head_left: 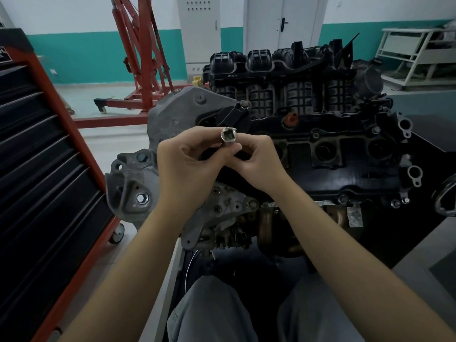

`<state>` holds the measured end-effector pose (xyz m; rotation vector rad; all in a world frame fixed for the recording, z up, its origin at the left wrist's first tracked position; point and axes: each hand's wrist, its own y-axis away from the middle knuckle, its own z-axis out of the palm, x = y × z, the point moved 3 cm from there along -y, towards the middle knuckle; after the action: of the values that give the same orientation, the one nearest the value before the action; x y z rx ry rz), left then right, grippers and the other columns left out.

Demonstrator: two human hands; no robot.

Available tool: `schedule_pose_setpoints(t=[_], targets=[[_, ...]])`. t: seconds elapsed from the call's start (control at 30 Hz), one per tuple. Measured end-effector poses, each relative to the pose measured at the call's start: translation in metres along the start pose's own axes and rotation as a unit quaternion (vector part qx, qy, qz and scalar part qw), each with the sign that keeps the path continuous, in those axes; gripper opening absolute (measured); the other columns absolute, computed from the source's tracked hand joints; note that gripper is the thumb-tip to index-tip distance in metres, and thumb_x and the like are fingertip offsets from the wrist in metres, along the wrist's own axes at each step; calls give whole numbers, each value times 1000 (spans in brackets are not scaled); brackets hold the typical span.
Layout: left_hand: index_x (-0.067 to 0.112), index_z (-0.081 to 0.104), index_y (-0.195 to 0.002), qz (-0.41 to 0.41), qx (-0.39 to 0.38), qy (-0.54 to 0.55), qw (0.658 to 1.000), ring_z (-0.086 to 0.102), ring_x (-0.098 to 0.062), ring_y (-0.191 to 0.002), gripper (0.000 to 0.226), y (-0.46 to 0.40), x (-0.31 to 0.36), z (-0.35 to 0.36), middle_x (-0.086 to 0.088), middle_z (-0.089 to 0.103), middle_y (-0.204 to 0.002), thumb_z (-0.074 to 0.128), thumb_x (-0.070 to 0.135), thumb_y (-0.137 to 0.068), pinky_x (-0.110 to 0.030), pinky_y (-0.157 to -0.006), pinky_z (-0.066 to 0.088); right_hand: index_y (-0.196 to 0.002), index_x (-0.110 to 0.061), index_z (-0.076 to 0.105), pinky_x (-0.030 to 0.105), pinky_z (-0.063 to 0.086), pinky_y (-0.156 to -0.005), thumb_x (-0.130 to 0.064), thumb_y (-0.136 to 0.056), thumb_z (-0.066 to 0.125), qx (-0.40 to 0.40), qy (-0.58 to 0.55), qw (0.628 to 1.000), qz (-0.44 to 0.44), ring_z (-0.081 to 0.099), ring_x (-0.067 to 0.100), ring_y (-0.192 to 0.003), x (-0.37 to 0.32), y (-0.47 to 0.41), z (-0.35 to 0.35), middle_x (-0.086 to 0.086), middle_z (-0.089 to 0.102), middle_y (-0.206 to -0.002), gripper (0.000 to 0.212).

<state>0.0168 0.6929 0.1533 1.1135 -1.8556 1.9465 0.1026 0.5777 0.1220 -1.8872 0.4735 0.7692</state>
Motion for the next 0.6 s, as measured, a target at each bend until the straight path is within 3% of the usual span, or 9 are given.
schedule_pose_setpoints(t=[0.1,0.3,0.4,0.5,0.6], targets=[[6,69,-102,-10,-40,20,999,71,-18,-89,30,0,0,0,-5,72,-92,75,-7,-75,-30,-82,56,-99,-13,70,27,54,-83,-3,-83,70,0,-5,1000,3,70,11,-90,1,1,0,-1,72,-92,19],[18,70,-88,11,28,-65,997,70,-10,-79,27,0,3,-1,6,71,-84,83,4,-69,-23,-76,56,-95,0,73,38,55,-85,-2,-80,74,16,3,1000,12,70,20,-90,3,-1,-1,11,73,-91,15],[10,70,-98,-13,7,-15,1000,71,-14,-87,28,1,1,0,-1,72,-90,76,-4,-75,-27,-82,56,-104,-1,70,33,53,-92,-1,-85,69,-24,-1,1000,5,68,17,-100,0,0,1,9,72,-101,20],[7,68,-104,-30,-29,25,999,71,-18,-91,32,0,0,-1,-5,72,-94,72,-10,-77,-32,-85,56,-102,-6,71,25,52,-87,1,-83,69,-11,-13,1000,17,69,13,-94,1,0,0,4,72,-95,20],[5,72,-97,-5,-23,-39,999,71,-16,-86,25,-1,0,-1,-6,72,-90,79,-2,-74,-30,-81,57,-94,-5,72,27,55,-82,0,-80,73,14,-7,1000,17,71,14,-86,2,0,-1,6,73,-88,15]])
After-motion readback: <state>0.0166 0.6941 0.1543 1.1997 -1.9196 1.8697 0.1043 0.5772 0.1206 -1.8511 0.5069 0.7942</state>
